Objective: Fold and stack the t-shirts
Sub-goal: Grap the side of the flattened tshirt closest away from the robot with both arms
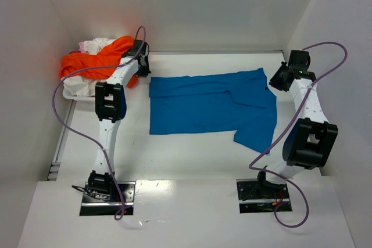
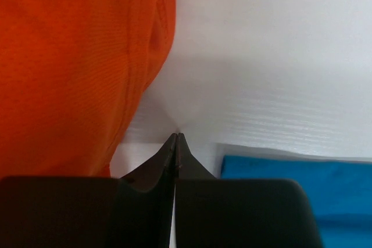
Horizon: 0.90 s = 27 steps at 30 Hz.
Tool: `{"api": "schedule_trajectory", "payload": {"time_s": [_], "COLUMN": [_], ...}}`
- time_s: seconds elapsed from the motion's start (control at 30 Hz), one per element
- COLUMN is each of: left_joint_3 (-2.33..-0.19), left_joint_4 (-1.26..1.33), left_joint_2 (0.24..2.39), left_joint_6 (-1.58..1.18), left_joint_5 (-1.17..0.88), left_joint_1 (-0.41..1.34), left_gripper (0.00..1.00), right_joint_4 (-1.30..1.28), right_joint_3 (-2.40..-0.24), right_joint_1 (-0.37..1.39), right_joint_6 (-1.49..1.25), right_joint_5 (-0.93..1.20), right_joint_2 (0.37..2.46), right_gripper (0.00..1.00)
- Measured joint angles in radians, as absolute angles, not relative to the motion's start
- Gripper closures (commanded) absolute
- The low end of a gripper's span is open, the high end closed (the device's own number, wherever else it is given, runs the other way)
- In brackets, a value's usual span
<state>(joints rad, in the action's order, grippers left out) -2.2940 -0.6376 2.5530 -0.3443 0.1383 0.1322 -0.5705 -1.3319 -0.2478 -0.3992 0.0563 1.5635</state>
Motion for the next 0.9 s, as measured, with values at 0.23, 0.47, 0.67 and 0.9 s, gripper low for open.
{"api": "schedule_trajectory", "payload": {"time_s": [0.23,0.47,0.67,0.9], "left_joint_3": [-2.358,-2.292,-2.118,-1.925], "left_joint_4": [-0.681,-0.675,-0.614,-0.558], "left_joint_2": [2.565,2.465,2.309,2.28], "left_joint_6": [-0.303,-0.288,-0.285,-0.283], "left_joint_5": [0.08,0.032,0.003,-0.01], "left_joint_1": [0.141,0.153,0.171,0.19], "left_gripper": [0.43,0.3,0.29,0.31], "right_joint_4": [-0.582,-0.587,-0.587,-0.589], "right_joint_3": [-1.332,-1.332,-1.322,-1.316], "right_joint_1": [-0.248,-0.248,-0.248,-0.248], "right_joint_6": [-0.398,-0.398,-0.398,-0.398], "right_joint_5": [0.056,0.056,0.056,0.056], "right_joint_2": [1.548,1.519,1.488,1.476], "right_gripper": [0.74,0.68,0.66,0.65]}}
